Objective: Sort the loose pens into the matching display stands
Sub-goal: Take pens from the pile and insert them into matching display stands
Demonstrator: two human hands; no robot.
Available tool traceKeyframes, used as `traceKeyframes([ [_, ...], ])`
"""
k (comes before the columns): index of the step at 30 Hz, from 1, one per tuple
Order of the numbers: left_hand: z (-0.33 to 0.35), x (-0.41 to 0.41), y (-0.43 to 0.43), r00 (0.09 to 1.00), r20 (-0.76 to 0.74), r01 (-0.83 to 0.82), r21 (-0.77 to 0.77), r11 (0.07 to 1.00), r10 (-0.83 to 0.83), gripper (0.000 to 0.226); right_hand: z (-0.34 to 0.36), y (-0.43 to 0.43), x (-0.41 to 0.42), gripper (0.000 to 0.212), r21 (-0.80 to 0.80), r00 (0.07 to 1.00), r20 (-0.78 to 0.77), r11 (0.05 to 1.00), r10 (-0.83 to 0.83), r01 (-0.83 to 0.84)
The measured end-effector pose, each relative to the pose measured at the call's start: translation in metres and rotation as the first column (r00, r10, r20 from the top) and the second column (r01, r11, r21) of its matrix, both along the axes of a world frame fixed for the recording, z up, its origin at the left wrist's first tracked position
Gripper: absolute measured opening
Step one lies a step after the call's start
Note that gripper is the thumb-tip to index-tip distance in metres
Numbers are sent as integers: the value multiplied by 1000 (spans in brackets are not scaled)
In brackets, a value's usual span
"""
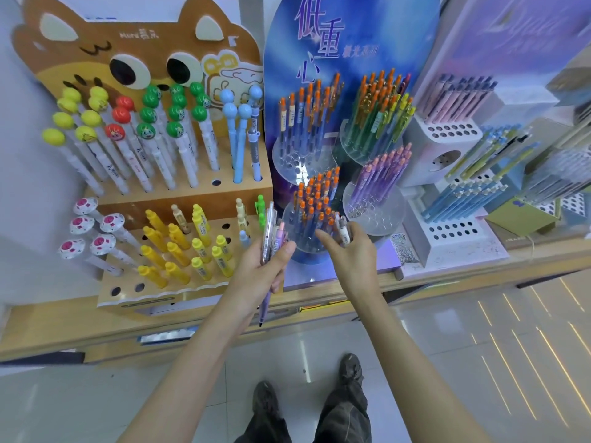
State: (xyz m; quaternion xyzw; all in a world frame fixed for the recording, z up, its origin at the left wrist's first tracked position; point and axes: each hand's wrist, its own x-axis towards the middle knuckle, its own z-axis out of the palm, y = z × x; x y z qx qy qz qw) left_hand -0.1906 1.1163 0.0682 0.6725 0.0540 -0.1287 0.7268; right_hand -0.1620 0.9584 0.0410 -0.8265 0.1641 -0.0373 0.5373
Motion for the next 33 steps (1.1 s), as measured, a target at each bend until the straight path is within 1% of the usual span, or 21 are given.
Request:
traceKeyframes([
  [2,1,2,-3,1000,16,8,10,1000,-9,5,10,-2,-9,31,50,999,33,998,24,-26],
  [5,4,3,-13,999,19,31,-11,999,-30,5,32,-11,-16,16,178,993,87,979,84,-98],
  [6,6,4,-17,999,11,46,-24,999,-46,6,39,-15,-17,11,261,991,79,958,103,-121],
  [8,10,5,-27,995,-17,94,-73,993,-95,9,51,-25,-18,6,473,988,20,869,154,-146],
  [9,12,6,-32,992,-42,115,-133,984,-122,13,56,-30,-17,6,538,982,-7,829,188,-155],
  [10,13,7,-38,985,-69,139,-218,966,-158,17,61,-35,-16,6,554,975,-26,815,221,-170],
  [11,15,9,-44,976,-86,166,-294,941,-200,21,66,-39,-15,8,547,968,-35,815,250,-190],
  [12,16,11,-51,967,-96,192,-334,923,-235,25,71,-44,-14,11,529,961,-39,822,274,-213],
  [13,18,14,-59,961,-102,211,-335,918,-258,26,74,-48,-12,14,503,957,-43,834,287,-227],
  [16,22,18,-86,966,-120,189,-273,943,-228,6,77,-66,-8,17,425,965,-35,877,261,-222],
  [18,21,21,-104,976,-117,155,-227,961,-185,12,78,-82,-5,11,418,977,-4,888,214,-193],
  [19,20,23,-112,981,-98,147,-203,968,-169,11,78,-92,-4,6,420,981,5,891,191,-176],
  [22,16,27,-140,991,-20,128,-137,982,-132,10,79,-121,3,17,414,986,-25,900,166,-141],
  [26,12,29,-172,1000,-22,-11,-44,999,10,12,82,-158,16,18,351,995,-20,932,101,-88],
  [28,9,32,-180,995,-6,-95,-30,995,95,13,84,-176,28,18,339,998,28,939,53,-59],
  [30,7,36,-182,985,17,-169,-56,984,170,12,88,-188,40,20,333,995,96,942,8,-40],
  [33,8,40,-180,965,64,-252,-39,967,254,9,91,-195,57,15,307,982,188,951,-23,-37],
])
